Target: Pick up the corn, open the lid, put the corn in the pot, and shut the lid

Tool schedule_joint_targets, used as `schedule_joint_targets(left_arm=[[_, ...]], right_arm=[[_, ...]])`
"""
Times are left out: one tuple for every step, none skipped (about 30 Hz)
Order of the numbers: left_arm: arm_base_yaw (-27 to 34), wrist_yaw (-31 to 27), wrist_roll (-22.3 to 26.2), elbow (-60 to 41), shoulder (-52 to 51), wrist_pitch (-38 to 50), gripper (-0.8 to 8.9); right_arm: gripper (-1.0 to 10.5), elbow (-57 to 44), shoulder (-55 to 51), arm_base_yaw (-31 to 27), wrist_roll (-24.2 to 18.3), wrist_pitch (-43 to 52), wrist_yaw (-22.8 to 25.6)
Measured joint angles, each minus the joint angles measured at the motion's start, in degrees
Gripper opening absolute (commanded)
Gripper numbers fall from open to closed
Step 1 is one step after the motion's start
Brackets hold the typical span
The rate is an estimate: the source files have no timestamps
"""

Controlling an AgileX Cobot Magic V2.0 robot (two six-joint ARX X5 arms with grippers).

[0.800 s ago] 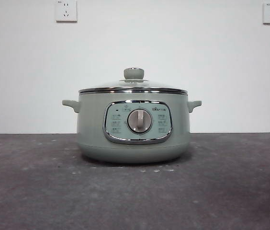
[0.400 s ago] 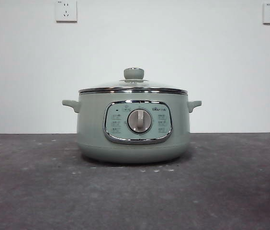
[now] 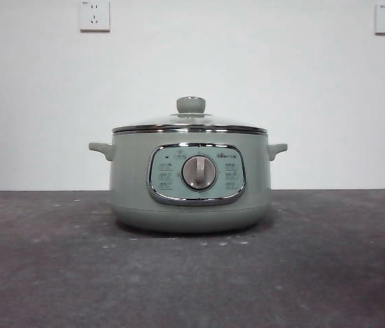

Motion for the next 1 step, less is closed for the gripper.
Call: schedule_joint_targets(left_arm=[[-0.02,0.00,0.00,0.00,0.00,0.00,-0.03]], right_arm=[[0.0,0.00,0.00,0.00,0.00,0.00,0.00]])
